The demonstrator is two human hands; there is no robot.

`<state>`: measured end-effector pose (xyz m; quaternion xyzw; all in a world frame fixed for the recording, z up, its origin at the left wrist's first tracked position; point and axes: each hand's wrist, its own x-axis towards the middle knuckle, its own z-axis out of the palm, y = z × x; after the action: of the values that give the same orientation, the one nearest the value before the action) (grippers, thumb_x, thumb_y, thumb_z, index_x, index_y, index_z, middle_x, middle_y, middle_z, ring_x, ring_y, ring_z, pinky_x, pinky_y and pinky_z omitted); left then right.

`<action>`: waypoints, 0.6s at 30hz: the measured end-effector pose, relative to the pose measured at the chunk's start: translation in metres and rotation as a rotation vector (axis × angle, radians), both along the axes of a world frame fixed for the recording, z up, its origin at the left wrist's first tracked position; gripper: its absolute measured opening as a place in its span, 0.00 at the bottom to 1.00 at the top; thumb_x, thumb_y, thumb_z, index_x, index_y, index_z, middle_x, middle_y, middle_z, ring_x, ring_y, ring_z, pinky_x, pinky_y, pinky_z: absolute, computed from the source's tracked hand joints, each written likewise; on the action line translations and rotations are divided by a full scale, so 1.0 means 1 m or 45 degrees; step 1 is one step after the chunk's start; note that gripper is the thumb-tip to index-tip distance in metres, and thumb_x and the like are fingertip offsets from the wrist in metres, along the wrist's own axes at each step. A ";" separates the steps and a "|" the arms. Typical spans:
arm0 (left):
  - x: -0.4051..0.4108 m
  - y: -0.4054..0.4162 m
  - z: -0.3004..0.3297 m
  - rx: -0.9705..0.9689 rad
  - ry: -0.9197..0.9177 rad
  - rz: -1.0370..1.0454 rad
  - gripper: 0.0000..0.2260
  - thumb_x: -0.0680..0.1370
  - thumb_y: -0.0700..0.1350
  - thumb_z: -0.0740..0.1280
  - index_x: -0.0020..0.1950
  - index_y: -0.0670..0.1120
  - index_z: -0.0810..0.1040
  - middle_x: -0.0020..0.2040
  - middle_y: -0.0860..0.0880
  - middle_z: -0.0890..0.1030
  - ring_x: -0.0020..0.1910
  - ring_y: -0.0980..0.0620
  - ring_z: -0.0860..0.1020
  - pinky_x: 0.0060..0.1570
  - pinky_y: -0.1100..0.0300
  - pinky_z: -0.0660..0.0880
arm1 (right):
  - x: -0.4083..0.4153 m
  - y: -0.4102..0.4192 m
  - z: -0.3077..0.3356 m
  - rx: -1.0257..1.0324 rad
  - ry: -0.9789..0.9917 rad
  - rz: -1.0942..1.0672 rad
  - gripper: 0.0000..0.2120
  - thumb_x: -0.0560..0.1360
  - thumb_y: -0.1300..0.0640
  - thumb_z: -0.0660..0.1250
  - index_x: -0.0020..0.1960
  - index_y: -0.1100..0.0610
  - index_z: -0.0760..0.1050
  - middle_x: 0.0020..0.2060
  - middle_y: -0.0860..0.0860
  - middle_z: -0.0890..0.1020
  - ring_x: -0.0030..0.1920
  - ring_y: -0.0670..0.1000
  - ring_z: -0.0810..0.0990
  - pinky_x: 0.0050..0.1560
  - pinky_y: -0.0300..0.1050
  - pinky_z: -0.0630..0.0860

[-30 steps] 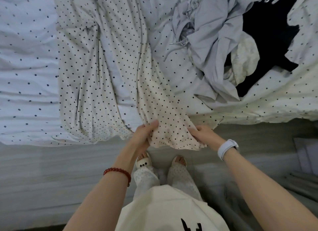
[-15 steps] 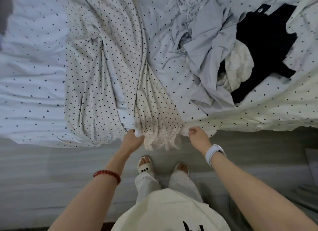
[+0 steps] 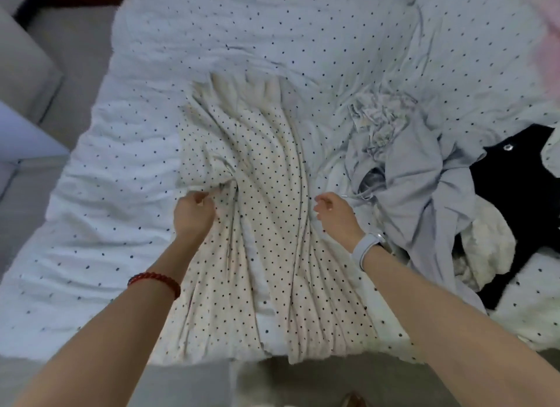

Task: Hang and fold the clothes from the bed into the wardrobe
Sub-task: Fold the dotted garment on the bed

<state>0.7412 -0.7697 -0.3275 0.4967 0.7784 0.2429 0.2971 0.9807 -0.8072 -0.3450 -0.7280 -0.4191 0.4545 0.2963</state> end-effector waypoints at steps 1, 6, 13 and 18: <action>-0.012 0.026 0.000 0.032 -0.026 0.025 0.16 0.80 0.44 0.59 0.65 0.40 0.73 0.62 0.43 0.76 0.52 0.47 0.75 0.49 0.58 0.71 | -0.007 0.024 0.004 0.028 -0.034 0.003 0.13 0.80 0.59 0.55 0.60 0.61 0.73 0.51 0.56 0.78 0.56 0.56 0.76 0.59 0.48 0.72; -0.060 0.183 -0.017 0.012 -0.128 -0.013 0.14 0.81 0.48 0.57 0.57 0.40 0.75 0.53 0.45 0.78 0.52 0.44 0.75 0.47 0.59 0.72 | -0.039 0.180 0.000 0.127 -0.240 -0.059 0.16 0.81 0.58 0.53 0.65 0.62 0.70 0.61 0.57 0.75 0.61 0.56 0.73 0.57 0.41 0.67; -0.069 0.312 -0.032 -0.172 -0.599 -0.061 0.14 0.78 0.55 0.64 0.44 0.44 0.77 0.42 0.48 0.79 0.41 0.50 0.77 0.43 0.58 0.74 | -0.043 0.323 -0.031 -0.052 -0.161 -0.169 0.15 0.77 0.51 0.62 0.56 0.62 0.74 0.48 0.56 0.77 0.52 0.56 0.76 0.52 0.48 0.72; -0.072 0.341 -0.024 -0.404 -0.785 -0.237 0.13 0.77 0.52 0.66 0.48 0.41 0.79 0.47 0.45 0.82 0.48 0.45 0.81 0.49 0.52 0.78 | -0.041 0.362 -0.027 0.149 -0.339 -0.162 0.20 0.76 0.59 0.61 0.29 0.53 0.55 0.25 0.49 0.59 0.26 0.48 0.58 0.29 0.42 0.53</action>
<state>0.6688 -0.4282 -0.3514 0.4166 0.6317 0.2292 0.6123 0.9393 -0.4447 -0.3716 -0.7884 -0.4336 0.3090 0.3082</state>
